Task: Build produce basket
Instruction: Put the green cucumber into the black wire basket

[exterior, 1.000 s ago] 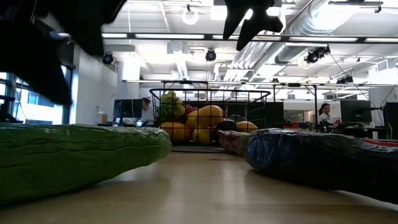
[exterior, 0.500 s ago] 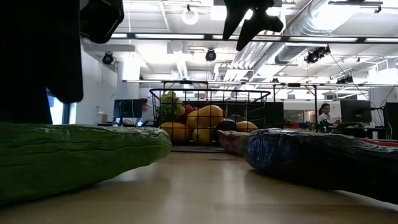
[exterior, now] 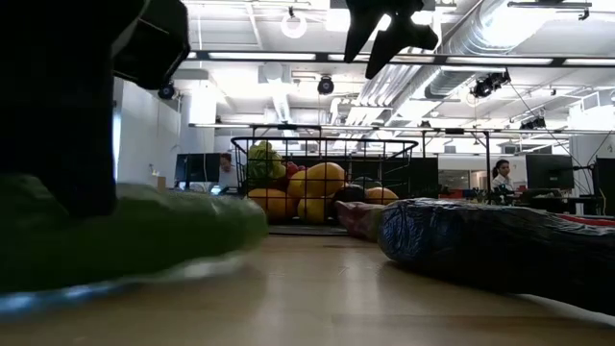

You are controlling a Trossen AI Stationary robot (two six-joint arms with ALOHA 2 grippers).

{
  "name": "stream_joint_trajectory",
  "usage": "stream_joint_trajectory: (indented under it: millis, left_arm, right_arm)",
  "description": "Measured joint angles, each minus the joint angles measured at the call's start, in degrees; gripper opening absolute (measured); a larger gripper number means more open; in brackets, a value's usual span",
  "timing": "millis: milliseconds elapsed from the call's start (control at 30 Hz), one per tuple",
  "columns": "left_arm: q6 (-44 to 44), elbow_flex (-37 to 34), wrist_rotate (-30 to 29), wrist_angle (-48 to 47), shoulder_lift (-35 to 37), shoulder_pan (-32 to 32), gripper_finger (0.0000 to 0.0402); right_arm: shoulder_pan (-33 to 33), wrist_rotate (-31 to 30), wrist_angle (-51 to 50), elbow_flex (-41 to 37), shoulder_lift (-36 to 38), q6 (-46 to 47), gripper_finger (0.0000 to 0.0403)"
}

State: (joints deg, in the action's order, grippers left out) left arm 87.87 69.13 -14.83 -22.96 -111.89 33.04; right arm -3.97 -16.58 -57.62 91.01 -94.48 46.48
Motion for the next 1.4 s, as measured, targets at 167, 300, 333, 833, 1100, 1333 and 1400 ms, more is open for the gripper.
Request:
stream_joint_trajectory:
  millis: [167,300,333,833,1100,1333,1400]
  left_arm:
    - [-0.5,0.2,0.9,-1.8,-1.3,0.0,0.0245]
    - [-2.6,0.2,0.9,-3.2,-1.5,0.0,0.0237]
    - [-3.4,0.2,0.6,-3.6,-1.4,0.0,0.0231]
    - [-18.1,0.4,1.3,-6.2,-0.5,-0.8,0.0125]
    - [-26.1,1.5,1.5,-9.9,1.8,-4.1,0.0126]
    - [-35.7,1.4,0.5,-14.2,6.8,-7.7,0.0126]
    - [-38.6,1.5,0.3,-14.8,8.2,-8.9,0.0126]
  right_arm:
    - [0.0,0.0,0.1,0.0,0.0,0.0,0.0204]
    - [0.0,0.0,0.0,0.0,0.0,0.0,0.0204]
    - [0.0,0.1,0.0,0.0,0.0,0.0,0.0204]
    - [0.0,11.1,0.1,0.0,0.0,-9.3,0.0204]
    - [-0.3,14.7,1.1,0.0,0.0,-12.9,0.0204]
    - [-0.3,16.4,2.2,0.0,0.1,-14.2,0.0204]
    - [-0.3,16.7,2.3,0.0,0.0,-14.5,0.0204]
